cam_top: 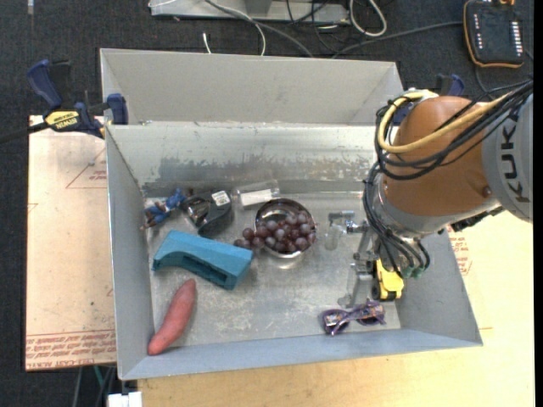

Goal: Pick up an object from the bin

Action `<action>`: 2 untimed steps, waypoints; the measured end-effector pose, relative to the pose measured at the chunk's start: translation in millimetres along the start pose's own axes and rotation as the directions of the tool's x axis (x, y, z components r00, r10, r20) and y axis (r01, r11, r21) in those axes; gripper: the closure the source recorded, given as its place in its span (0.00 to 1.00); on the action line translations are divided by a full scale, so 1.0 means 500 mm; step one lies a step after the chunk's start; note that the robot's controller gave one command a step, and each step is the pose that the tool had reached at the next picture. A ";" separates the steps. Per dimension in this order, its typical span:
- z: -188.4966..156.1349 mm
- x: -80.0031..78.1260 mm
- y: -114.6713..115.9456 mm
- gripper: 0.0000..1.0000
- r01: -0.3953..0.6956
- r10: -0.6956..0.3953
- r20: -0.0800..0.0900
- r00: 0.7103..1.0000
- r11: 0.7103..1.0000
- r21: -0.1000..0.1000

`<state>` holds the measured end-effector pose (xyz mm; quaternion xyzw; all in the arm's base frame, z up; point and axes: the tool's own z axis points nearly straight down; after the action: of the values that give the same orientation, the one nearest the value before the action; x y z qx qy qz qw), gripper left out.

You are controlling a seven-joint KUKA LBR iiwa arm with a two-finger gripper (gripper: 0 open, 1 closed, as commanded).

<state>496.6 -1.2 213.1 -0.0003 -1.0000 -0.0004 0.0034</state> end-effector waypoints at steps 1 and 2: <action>-0.007 -0.003 0.000 0.00 0.000 0.000 0.008 1.000 1.000 0.000; 0.277 0.014 -0.117 0.00 0.124 -0.124 0.015 0.992 0.992 0.002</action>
Offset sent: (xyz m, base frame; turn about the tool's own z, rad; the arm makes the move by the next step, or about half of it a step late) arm -0.0108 -0.0599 -0.1431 -0.1301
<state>488.7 -59.4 74.3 0.0619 -0.9981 -0.0003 -0.0043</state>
